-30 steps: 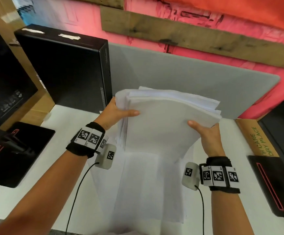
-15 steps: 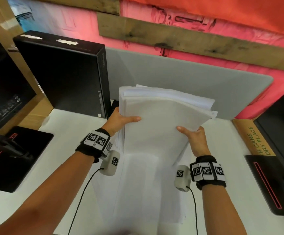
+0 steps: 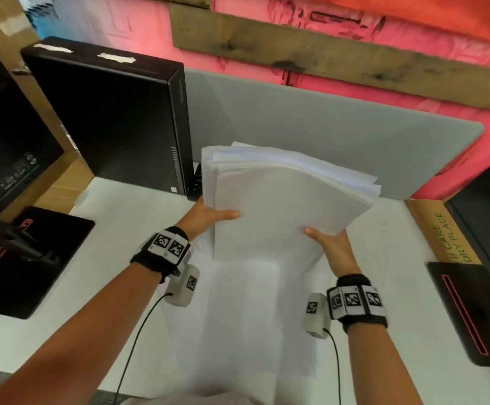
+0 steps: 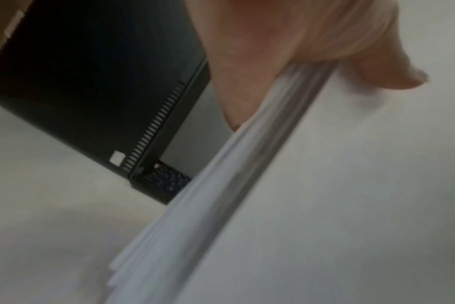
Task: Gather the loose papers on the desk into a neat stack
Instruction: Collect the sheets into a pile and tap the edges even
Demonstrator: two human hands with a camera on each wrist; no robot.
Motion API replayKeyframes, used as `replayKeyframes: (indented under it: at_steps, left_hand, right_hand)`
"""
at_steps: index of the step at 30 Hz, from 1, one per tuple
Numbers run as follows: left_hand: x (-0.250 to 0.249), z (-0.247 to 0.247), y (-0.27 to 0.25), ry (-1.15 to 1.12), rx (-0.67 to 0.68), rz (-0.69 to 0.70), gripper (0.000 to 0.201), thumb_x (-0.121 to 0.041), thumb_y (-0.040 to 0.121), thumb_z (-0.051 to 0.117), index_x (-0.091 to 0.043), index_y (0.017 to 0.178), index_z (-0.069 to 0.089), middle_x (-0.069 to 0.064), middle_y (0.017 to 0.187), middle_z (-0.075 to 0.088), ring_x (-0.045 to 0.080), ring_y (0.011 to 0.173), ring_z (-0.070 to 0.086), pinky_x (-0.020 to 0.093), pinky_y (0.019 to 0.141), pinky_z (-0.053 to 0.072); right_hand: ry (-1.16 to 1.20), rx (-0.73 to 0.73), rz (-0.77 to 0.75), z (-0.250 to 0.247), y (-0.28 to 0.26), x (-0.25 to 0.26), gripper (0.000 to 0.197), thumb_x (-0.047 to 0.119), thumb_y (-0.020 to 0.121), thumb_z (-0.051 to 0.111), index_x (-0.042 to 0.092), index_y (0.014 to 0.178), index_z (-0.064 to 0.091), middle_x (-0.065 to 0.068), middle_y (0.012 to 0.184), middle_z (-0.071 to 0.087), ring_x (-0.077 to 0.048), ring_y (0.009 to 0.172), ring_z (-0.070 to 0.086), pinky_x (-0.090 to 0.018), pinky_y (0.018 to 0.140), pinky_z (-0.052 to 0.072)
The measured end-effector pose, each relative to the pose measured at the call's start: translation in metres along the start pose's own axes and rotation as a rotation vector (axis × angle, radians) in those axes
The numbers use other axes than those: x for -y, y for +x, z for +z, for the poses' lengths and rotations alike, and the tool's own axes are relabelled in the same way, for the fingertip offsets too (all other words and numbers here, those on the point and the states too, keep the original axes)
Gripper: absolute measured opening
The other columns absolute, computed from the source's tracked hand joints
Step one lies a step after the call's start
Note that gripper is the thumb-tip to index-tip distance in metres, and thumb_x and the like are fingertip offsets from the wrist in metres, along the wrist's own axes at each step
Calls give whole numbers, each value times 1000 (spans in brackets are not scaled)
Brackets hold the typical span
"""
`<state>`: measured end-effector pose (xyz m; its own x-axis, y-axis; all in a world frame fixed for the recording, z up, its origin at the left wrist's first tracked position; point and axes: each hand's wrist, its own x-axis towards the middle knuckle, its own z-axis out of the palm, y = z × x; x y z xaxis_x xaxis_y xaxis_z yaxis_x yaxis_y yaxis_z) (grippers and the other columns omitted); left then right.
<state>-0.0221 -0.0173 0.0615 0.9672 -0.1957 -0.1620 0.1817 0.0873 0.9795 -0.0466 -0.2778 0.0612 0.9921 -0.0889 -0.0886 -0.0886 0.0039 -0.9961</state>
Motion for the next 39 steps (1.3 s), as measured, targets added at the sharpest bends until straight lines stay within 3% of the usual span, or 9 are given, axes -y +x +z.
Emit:
replayKeyframes:
  at_steps: [4, 7, 12, 15, 20, 26, 31, 36, 39]
  left_hand:
    - [0, 7, 6, -5, -148, 38, 49, -15, 61, 83, -29, 101, 59, -7, 100, 68, 12, 97, 64, 30, 89, 52]
    - [3, -5, 3, 3, -125, 59, 51, -27, 49, 88, -27, 94, 64, -9, 89, 73, 7, 89, 68, 26, 81, 56]
    - [22, 0, -5, 89, -57, -16, 50, -5, 77, 69, -19, 122, 51, -12, 103, 63, -4, 91, 62, 25, 93, 50]
    - [0, 1, -4, 82, -73, 80, 46, -4, 77, 68, -21, 117, 53, -13, 104, 63, -9, 88, 63, 12, 81, 51]
    - [-28, -5, -4, 73, -49, 146, 52, -34, 55, 81, -33, 101, 58, -19, 93, 71, -5, 92, 65, 18, 87, 52]
    - [-39, -1, 1, 103, -32, 244, 47, -2, 74, 70, -37, 102, 57, -18, 94, 71, 1, 96, 65, 22, 84, 53]
    - [-67, 9, -1, 75, -78, 392, 49, -29, 58, 83, -27, 101, 60, -12, 94, 71, 5, 93, 66, 22, 80, 54]
    - [-96, 29, 0, 171, -319, 605, 26, -37, 71, 67, -25, 93, 64, -16, 90, 63, -6, 81, 58, 13, 81, 47]
    - [-99, 38, 5, 190, -426, 627, 11, -20, 79, 69, -17, 89, 66, -13, 84, 65, -6, 76, 59, 15, 83, 47]
  right_hand:
    - [92, -84, -14, 15, 2, 5, 42, 1, 72, 74, 14, 110, 60, 4, 99, 69, -5, 89, 66, -11, 70, 53]
    - [74, -69, 3, 5, 0, 0, 29, -4, 76, 67, 20, 93, 64, 10, 80, 74, -5, 79, 69, -14, 67, 53]
    - [53, -130, 45, 17, -10, 4, 31, 1, 77, 70, 24, 79, 50, 10, 83, 58, -4, 77, 57, -15, 67, 45]
    - [90, -153, -51, 17, -9, 23, 30, 3, 77, 70, 25, 77, 50, 13, 80, 59, 1, 69, 59, -13, 66, 48]
    - [40, -50, -136, 8, -3, 40, 28, 2, 77, 69, 26, 89, 61, 11, 88, 67, 7, 72, 66, -9, 64, 50]
    - [35, -60, -179, 4, -4, 43, 27, -2, 79, 65, 21, 93, 63, 20, 77, 72, 4, 75, 67, -10, 63, 50]
    - [9, -35, -222, 3, 4, 60, 30, -1, 75, 69, 24, 90, 64, 19, 78, 73, 1, 78, 68, -13, 66, 52]
    - [59, -59, -232, 10, 4, 58, 32, -1, 74, 70, 28, 86, 61, 12, 81, 71, 3, 75, 67, -13, 66, 52]
    - [97, -80, -236, 12, 1, 55, 32, -2, 75, 69, 27, 84, 62, 13, 81, 69, 3, 74, 67, -12, 65, 52]
